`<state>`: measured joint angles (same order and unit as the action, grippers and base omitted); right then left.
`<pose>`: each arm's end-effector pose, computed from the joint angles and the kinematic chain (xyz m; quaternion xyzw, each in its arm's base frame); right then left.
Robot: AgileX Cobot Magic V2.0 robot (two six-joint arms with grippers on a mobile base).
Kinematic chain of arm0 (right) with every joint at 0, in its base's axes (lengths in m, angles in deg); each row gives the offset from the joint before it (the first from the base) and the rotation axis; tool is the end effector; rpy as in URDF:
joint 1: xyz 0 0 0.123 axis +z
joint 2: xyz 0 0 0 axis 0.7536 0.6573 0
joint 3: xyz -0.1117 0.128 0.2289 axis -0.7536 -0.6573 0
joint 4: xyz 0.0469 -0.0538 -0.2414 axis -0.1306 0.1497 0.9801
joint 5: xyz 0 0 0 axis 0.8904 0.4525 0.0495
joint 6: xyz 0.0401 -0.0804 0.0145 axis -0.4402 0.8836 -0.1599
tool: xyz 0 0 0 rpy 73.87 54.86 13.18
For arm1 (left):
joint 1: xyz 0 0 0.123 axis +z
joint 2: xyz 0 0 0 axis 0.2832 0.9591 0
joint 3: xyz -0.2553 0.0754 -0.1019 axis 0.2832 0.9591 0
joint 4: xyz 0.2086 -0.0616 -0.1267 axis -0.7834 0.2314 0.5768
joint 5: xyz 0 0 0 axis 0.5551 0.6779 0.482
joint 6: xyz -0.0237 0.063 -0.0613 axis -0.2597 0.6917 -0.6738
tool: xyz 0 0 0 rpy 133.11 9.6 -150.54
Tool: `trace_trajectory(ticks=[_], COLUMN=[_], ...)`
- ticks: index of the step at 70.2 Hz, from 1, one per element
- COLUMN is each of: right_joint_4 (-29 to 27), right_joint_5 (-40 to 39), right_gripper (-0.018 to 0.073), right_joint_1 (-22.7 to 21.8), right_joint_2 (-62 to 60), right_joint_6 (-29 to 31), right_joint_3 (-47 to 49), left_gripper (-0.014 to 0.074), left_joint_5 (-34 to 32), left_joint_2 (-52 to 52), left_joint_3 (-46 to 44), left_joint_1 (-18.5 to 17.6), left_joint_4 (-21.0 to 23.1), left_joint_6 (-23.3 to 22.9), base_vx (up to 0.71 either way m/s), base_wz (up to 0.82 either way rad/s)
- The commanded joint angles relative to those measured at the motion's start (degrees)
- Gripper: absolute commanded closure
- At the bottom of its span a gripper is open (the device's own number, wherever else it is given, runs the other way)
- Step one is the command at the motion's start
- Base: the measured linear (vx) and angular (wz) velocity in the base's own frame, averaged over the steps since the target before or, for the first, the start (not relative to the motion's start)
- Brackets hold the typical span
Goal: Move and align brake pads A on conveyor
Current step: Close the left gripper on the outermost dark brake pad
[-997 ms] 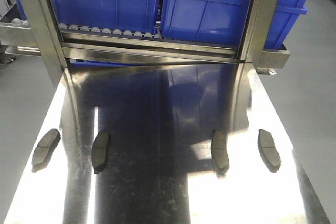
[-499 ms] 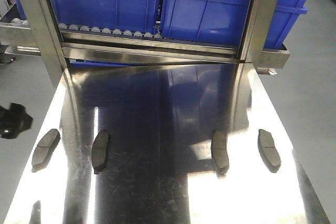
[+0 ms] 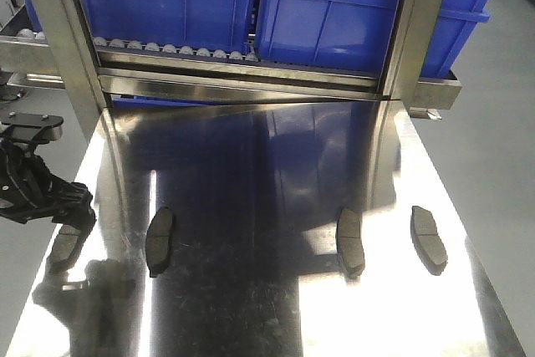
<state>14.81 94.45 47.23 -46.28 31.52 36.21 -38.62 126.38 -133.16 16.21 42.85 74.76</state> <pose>0.0567 -0.0017 0.1938 0.0063 0.7217 -0.0146 0.6920 0.3252 -0.0095 0.2088 0.0770 0.9907 -0.0372 0.1055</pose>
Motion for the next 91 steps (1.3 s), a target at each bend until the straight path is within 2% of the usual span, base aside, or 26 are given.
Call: trace_trajectory(ticks=[1,23,62,72,91], right_joint_4=[0.38,0.38,0.38,0.38,0.38], right_joint_5=[-4.22,-4.22,-4.22,-4.22,-4.22], right_gripper=[0.0563,0.0563,0.0563,0.0563,0.0563], right_joint_1=[0.11,0.11,0.11,0.11,0.11], right_joint_2=[-0.72,-0.72,-0.72,-0.72,-0.72], right_joint_6=[0.28,0.28,0.28,0.28,0.28], right_joint_3=[-0.96,-0.96,-0.96,-0.96,-0.96], left_gripper=[0.0001,0.0005,0.0009,0.0051,0.021], left_joint_5=[-0.21,-0.01,-0.88,-0.93,-0.93], left_joint_2=[-0.28,4.9,6.87,6.6,6.54], left_joint_3=[-2.7,-3.3,-3.25,-3.25,-3.25], left_joint_1=[-0.41,-0.41,-0.41,-0.41,-0.41], left_joint_4=[0.81,-0.36,-0.47,-0.79,-0.86], left_joint_6=[-0.01,0.11,0.11,0.16,0.16], base_vx=[0.0,0.0,0.0,0.0,0.0], base_wz=[0.0,0.0,0.0,0.0,0.0])
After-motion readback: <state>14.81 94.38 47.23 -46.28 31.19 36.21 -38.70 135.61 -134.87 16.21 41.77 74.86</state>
